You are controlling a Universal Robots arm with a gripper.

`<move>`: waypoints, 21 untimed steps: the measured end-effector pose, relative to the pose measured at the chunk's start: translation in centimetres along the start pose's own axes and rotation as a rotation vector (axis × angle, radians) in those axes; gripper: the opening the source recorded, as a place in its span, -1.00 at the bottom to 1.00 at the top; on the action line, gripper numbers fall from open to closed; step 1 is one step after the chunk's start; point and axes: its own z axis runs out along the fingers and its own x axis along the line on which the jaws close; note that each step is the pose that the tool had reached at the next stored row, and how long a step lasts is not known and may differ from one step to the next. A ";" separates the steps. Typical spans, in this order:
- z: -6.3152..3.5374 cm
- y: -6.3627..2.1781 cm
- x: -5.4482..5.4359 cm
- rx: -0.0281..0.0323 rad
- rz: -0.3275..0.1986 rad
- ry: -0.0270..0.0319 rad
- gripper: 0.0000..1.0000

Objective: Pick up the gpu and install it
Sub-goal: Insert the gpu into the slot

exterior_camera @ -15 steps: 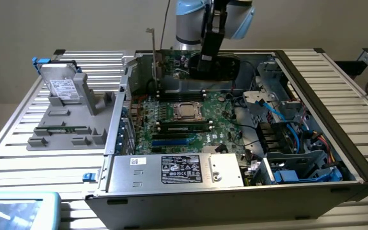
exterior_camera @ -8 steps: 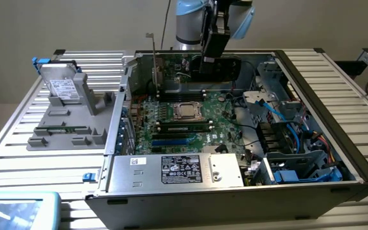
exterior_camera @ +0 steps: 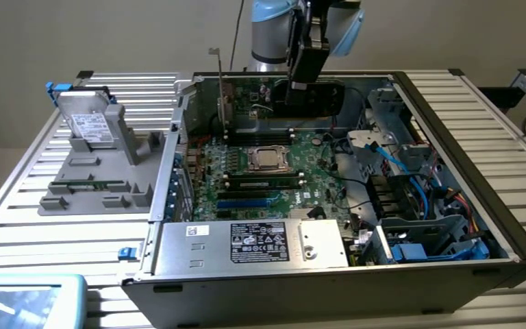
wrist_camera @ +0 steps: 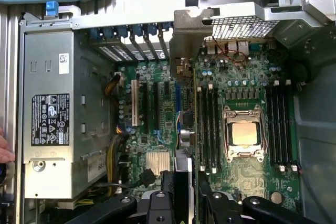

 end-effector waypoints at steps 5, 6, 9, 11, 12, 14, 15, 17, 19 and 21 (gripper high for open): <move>0.41 0.04 -0.3 0.0000 0.000 0.0012 -0.44; 0.48 0.05 -0.5 0.0000 0.000 0.0013 -0.44; 0.59 0.08 -0.8 0.0002 0.000 0.0016 -0.44; 0.64 0.07 -0.8 0.0002 0.000 0.0014 -0.44; 0.66 0.07 -0.8 0.0002 0.000 0.0017 -0.44; 0.70 0.07 -0.8 0.0001 0.000 0.0018 -0.44; 0.70 0.07 -0.8 0.0001 0.000 0.0019 -0.44; 0.74 0.08 -0.8 0.0001 0.000 0.0016 -0.44; 0.82 0.11 -0.9 0.0002 0.000 0.0014 -0.44; 0.88 0.12 -1.1 0.0002 0.000 0.0015 -0.44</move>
